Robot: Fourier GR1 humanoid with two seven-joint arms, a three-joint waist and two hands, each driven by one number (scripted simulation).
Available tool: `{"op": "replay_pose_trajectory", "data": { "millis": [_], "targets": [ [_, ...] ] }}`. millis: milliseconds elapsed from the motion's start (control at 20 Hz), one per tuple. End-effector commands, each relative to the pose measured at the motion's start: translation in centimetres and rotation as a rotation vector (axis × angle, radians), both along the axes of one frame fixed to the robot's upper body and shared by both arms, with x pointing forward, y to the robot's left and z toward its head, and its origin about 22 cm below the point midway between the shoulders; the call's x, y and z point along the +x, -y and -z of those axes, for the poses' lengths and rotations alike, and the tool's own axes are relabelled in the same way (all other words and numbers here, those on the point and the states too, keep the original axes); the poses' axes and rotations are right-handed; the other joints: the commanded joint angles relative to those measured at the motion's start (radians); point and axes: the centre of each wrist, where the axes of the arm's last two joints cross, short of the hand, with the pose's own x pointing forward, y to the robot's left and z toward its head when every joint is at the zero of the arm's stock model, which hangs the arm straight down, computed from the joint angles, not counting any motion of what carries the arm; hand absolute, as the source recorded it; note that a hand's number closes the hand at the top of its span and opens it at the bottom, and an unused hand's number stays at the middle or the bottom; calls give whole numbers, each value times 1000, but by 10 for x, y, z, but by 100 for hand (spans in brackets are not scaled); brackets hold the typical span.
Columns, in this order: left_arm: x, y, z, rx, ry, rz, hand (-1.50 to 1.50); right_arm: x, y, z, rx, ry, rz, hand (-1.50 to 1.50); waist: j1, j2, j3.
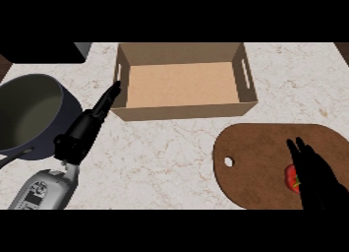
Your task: Pick the bell pepper from the cutting board and place it in the cardboard box
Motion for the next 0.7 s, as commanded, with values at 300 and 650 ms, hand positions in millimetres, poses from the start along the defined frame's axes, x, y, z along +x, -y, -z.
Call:
{"op": "replay_pose_trajectory", "data": {
  "millis": [300,650],
  "targets": [
    [-1,-5,-17,-6,-42,13,0,7,-9,21,-34,19,-16,-150,-1,2,-2],
    [-18,-2,17,20,-35,5,0,26,13,23,-22,-39,-9,-150,1,3,-2]
  ]
}}
